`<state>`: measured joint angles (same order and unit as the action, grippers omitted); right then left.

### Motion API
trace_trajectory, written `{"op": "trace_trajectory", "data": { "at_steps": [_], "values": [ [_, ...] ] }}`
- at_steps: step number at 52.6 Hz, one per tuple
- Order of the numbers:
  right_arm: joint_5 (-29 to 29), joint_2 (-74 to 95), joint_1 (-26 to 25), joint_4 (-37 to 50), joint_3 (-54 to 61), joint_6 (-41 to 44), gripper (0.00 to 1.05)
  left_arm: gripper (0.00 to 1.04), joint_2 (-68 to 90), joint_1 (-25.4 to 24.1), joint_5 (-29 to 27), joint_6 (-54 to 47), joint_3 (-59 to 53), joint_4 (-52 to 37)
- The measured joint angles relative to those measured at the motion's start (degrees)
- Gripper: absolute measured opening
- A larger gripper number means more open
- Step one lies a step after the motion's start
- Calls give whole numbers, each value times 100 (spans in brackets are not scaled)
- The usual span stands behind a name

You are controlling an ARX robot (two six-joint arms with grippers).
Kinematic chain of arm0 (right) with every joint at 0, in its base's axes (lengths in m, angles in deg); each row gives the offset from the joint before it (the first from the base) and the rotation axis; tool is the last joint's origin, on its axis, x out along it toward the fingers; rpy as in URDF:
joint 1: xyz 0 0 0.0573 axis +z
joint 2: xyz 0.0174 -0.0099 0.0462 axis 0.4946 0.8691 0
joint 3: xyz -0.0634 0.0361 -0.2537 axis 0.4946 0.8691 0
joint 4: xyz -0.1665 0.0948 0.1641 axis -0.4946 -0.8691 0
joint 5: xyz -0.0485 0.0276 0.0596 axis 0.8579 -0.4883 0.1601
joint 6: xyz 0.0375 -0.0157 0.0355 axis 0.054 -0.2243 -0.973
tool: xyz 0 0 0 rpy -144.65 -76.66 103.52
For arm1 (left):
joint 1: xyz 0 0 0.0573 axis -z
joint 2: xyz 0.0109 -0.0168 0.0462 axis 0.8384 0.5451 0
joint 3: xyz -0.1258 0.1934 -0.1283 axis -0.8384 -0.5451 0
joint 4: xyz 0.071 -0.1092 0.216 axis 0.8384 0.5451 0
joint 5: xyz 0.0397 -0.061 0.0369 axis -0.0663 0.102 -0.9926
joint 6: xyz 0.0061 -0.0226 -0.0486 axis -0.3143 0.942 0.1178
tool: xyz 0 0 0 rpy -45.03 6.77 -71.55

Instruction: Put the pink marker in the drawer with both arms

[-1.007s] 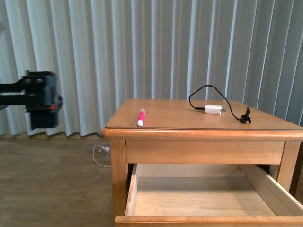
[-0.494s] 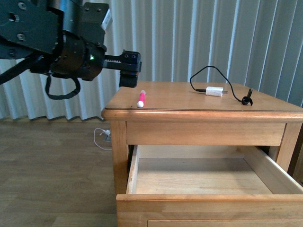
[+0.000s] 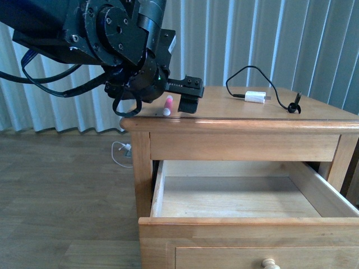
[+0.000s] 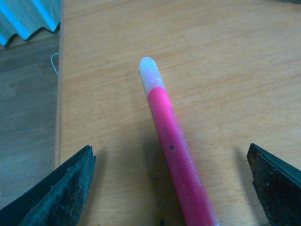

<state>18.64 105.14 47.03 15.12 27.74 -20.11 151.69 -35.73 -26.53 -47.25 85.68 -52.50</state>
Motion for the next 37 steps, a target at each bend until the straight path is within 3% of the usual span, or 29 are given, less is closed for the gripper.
{"op": "trace_trajectory", "data": {
  "at_steps": [18,37],
  "values": [
    [0,0,0,0,0,0,96,99,166,2,-81,319,151,299],
    [2,0,0,0,0,0,96,43,166,-24,-85,297,68,232]
  ]
}}
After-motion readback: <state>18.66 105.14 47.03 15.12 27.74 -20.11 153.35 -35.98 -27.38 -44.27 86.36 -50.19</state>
